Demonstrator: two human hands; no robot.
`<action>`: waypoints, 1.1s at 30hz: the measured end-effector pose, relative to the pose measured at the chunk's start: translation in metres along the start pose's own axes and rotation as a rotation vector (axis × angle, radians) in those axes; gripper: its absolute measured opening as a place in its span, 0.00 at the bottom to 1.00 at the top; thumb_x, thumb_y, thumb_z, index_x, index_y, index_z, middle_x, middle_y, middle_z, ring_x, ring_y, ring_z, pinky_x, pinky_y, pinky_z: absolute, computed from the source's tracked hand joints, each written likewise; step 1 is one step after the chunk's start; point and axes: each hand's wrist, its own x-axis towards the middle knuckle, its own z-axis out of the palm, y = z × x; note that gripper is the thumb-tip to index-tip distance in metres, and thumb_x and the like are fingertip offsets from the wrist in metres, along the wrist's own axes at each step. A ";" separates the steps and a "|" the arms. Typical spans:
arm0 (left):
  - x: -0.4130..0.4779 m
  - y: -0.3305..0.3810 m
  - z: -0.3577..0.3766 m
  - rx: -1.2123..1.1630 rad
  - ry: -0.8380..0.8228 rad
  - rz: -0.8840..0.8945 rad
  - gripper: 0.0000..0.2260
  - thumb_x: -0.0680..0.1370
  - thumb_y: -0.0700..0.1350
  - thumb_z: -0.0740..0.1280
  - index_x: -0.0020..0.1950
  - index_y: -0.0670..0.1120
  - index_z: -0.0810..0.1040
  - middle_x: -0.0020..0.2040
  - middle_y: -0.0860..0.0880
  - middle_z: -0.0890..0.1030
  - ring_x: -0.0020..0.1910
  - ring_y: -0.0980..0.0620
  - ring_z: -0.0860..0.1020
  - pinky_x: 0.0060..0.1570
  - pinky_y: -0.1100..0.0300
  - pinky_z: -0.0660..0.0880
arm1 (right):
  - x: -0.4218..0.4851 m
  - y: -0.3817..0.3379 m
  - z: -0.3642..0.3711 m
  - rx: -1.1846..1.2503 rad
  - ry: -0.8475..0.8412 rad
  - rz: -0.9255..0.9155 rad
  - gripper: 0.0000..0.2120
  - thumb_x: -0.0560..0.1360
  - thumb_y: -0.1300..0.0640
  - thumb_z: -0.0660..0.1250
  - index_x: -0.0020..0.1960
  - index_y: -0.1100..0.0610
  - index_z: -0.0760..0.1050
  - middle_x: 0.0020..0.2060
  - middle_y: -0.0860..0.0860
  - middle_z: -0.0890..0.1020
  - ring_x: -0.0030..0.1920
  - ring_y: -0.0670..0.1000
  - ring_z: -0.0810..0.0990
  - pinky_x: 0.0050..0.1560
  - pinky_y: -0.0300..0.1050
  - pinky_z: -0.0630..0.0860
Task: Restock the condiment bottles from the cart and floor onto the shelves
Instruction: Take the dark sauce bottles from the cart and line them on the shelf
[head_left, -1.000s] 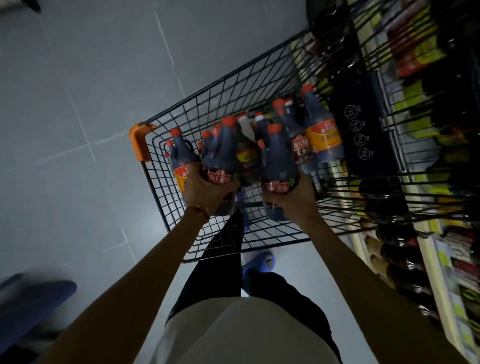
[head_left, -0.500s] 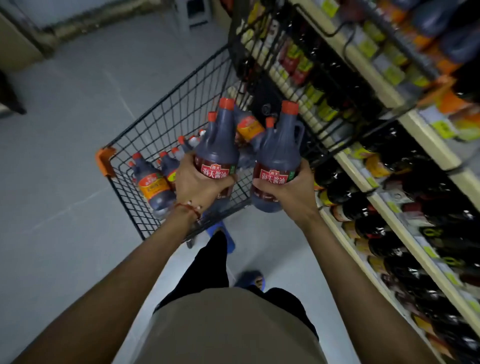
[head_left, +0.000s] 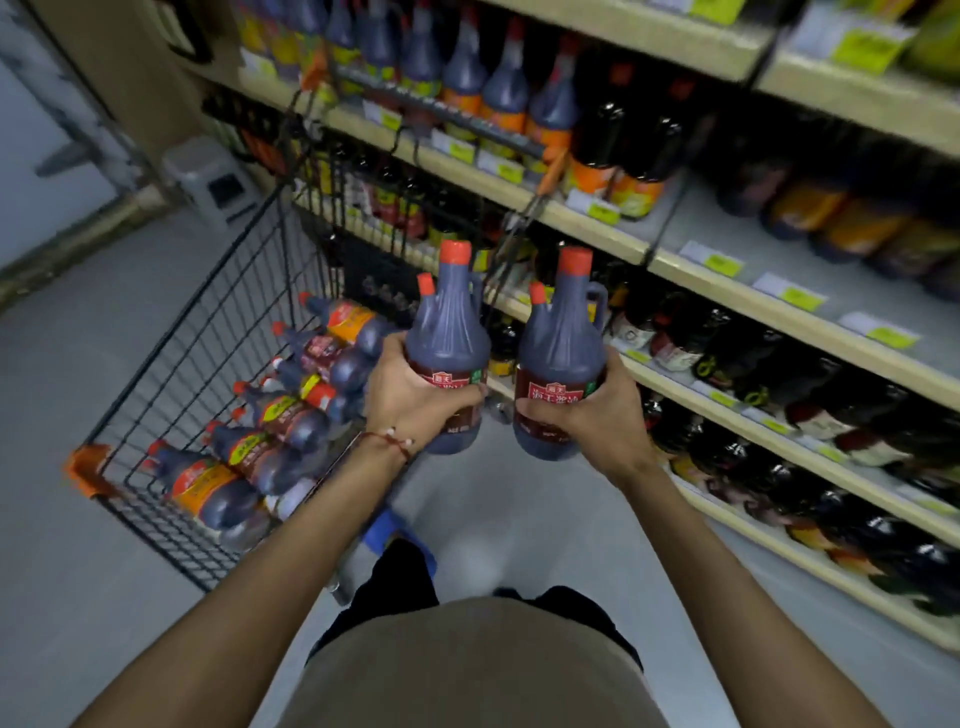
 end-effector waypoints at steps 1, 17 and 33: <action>-0.002 0.007 0.007 0.020 -0.018 0.016 0.28 0.56 0.53 0.82 0.50 0.56 0.73 0.47 0.56 0.82 0.45 0.58 0.82 0.49 0.53 0.80 | -0.003 0.002 -0.009 -0.003 0.006 -0.004 0.46 0.56 0.54 0.88 0.70 0.53 0.73 0.60 0.48 0.84 0.56 0.49 0.85 0.57 0.54 0.83; 0.048 0.113 0.146 0.136 -0.358 0.217 0.44 0.49 0.68 0.79 0.62 0.52 0.76 0.54 0.54 0.84 0.52 0.50 0.83 0.49 0.47 0.82 | 0.029 0.006 -0.135 -0.087 0.350 0.027 0.43 0.58 0.55 0.89 0.64 0.50 0.67 0.54 0.41 0.79 0.52 0.44 0.80 0.48 0.37 0.77; 0.156 0.165 0.241 0.138 -0.451 0.426 0.38 0.57 0.56 0.84 0.63 0.51 0.73 0.51 0.54 0.83 0.44 0.53 0.79 0.41 0.60 0.74 | 0.122 -0.018 -0.171 -0.172 0.569 0.087 0.42 0.55 0.48 0.89 0.62 0.51 0.70 0.53 0.45 0.82 0.51 0.48 0.83 0.49 0.46 0.80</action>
